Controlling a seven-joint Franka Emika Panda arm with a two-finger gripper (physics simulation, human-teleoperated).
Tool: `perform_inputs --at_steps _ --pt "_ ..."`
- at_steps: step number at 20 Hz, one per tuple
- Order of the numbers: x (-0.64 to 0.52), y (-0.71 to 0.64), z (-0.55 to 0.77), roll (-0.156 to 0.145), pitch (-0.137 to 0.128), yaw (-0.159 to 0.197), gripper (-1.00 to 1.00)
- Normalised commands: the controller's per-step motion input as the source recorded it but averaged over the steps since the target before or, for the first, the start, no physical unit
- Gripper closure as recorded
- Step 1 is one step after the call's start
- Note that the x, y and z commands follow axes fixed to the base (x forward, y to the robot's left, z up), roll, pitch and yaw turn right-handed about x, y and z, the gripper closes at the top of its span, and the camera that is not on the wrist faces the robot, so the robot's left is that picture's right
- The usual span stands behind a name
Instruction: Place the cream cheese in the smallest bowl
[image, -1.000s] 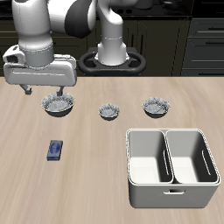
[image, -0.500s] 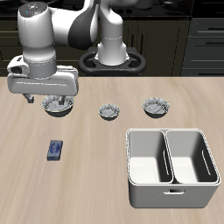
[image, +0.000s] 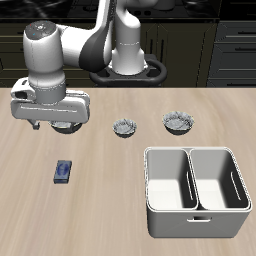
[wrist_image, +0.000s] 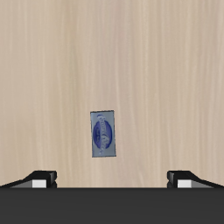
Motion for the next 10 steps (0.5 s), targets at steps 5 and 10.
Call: perform_inputs --at_steps 5,10 --pt "0.02 -0.04 -0.34 -0.016 0.023 -0.016 -1.0" --pt "0.07 -0.03 -0.29 -0.008 0.031 -0.001 -1.0"
